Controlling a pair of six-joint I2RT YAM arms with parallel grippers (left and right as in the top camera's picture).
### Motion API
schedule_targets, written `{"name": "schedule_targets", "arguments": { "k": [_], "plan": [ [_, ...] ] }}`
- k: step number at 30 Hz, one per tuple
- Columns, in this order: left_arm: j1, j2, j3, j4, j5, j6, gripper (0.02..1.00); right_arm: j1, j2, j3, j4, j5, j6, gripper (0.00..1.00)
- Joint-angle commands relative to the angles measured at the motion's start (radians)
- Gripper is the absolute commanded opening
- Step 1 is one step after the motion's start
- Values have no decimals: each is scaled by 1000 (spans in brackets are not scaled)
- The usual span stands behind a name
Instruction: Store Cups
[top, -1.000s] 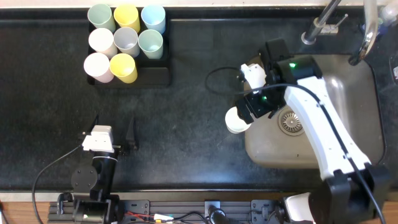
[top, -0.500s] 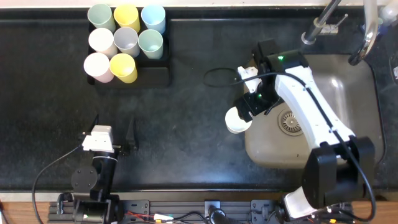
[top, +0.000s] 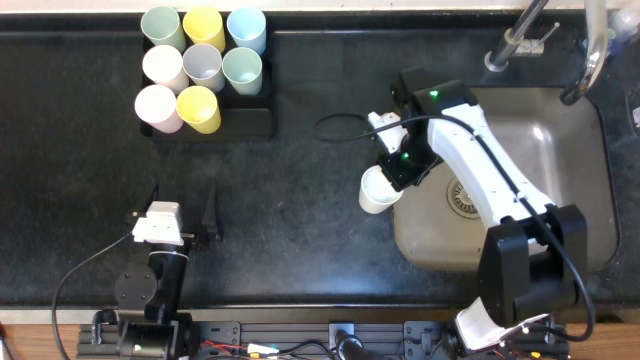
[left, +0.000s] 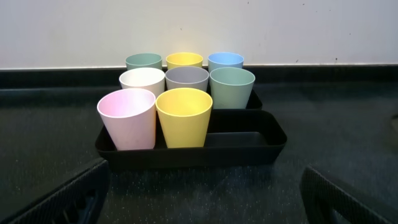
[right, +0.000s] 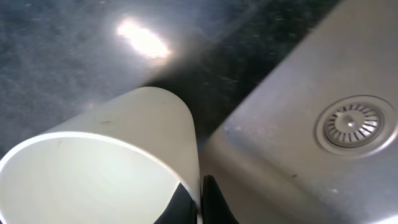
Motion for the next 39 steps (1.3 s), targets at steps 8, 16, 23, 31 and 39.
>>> {"name": "schedule_targets", "arguments": {
  "k": [8, 16, 23, 31, 39],
  "plan": [
    [-6, -8, -3, 0, 2, 21, 998, 100, -20, 483, -126, 25, 98, 45],
    [-6, -8, -3, 0, 2, 21, 998, 264, 364, 1195, -267, 88, 117, 40],
    [-6, -8, -3, 0, 2, 21, 998, 401, 553, 1402, -264, 212, 93, 40],
    [-6, -8, -3, 0, 2, 21, 998, 440, 641, 1401, -187, 280, 92, 42],
    [-6, -8, -3, 0, 2, 22, 996, 441, 704, 1401, -149, 309, 61, 42]
  ]
}}
